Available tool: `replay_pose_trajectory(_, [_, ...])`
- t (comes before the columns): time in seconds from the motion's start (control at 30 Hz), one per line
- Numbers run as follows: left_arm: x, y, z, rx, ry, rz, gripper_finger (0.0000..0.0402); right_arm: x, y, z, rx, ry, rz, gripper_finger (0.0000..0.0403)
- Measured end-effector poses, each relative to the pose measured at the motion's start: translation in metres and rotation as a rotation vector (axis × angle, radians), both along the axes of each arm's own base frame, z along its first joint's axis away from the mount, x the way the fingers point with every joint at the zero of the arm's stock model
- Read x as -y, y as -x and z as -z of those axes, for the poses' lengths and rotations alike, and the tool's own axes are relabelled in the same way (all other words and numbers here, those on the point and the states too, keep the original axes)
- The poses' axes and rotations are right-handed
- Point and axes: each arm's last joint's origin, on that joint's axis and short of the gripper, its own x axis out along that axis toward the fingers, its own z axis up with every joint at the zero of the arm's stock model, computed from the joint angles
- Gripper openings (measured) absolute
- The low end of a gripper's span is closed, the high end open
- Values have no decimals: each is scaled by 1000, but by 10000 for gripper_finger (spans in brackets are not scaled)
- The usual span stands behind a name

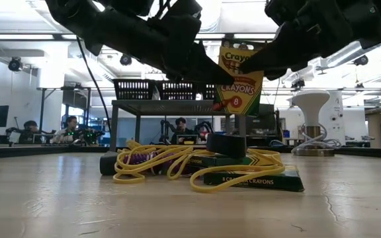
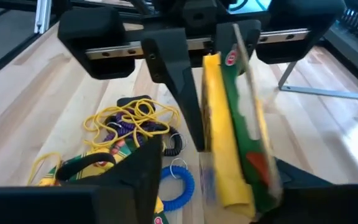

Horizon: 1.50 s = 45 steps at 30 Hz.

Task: Pick & Place Office Desk Supplies
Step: Put the crayon box into the right black bin on the shelf

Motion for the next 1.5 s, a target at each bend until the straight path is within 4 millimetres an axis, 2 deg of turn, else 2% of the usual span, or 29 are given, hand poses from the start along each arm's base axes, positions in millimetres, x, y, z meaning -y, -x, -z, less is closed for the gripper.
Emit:
replay_pose_trajectory(0.17, [1,0,0,1,16,-8,31,1,5,6,-13,23,-10,203])
replay_pose_trajectory(0.33, [0,1,2,-6,24,-17,31,5,15,20,2,36,15,205])
replay_pose_trajectory(0.53, [-5,9,7,-15,27,-58,31,8,26,26,102,80,6,205])
replay_pose_trajectory(0.9, [-6,10,4,63,42,-54,33,12,37,22,309,39,57,196])
replay_pose_trajectory(1.1, [-5,8,0,106,38,-19,33,11,32,19,325,33,55,186])
replay_pose_trajectory(1.27, [-4,8,-1,114,44,-5,34,7,21,20,315,36,29,164])
replay_pose_trajectory(1.5, [-4,8,1,90,42,-2,57,7,19,17,328,26,33,82])
